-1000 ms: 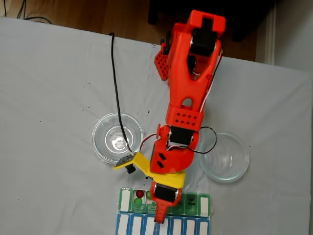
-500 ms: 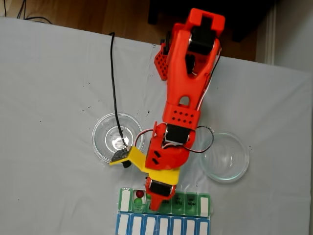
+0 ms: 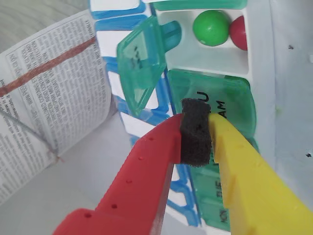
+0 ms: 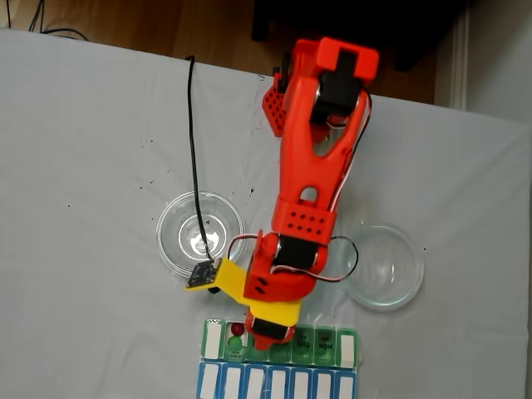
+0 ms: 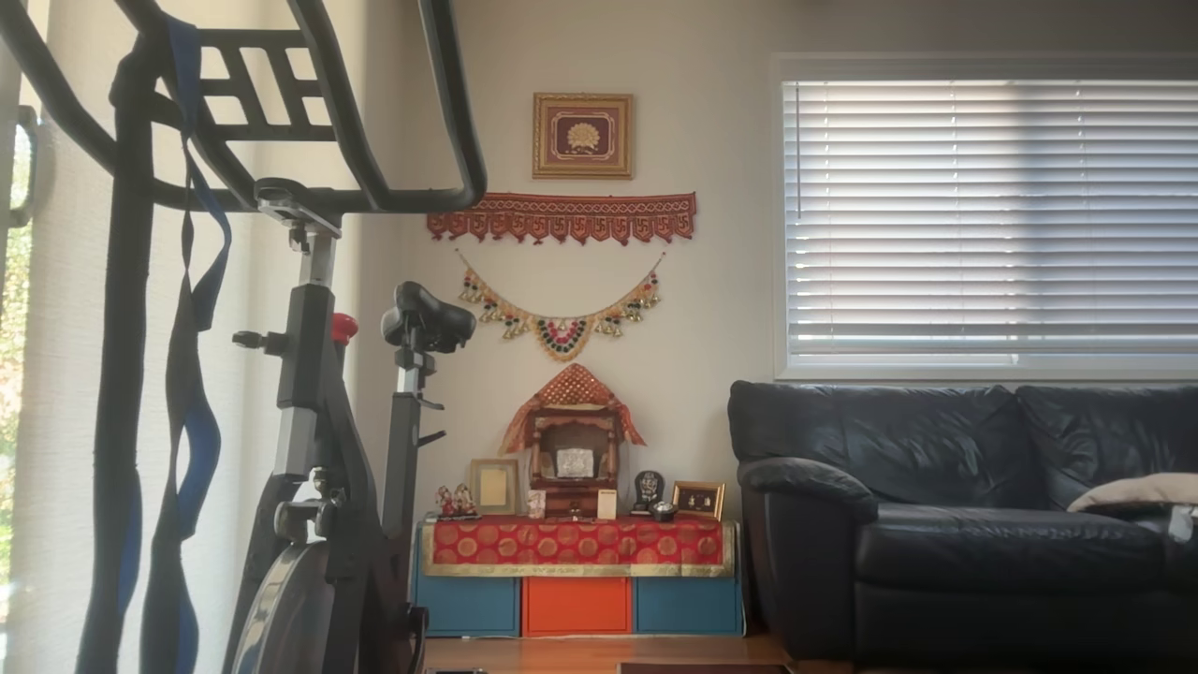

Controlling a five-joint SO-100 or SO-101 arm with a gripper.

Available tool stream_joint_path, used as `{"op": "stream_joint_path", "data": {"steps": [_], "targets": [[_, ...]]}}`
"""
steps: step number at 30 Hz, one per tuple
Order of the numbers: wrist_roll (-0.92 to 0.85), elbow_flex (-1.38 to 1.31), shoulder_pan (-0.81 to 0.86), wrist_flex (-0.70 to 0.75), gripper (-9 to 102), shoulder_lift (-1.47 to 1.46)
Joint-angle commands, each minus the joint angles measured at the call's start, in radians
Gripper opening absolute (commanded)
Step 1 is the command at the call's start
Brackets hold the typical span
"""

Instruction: Sort medicines into box.

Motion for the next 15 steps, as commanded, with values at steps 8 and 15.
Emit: {"op": "stream_joint_path", "data": {"steps": [8, 15], "targets": [[0.038, -0.276, 0.011, 0.29, 1, -0.167], [0.077, -0.387, 0.012, 0.397, 1, -0.282]]}}
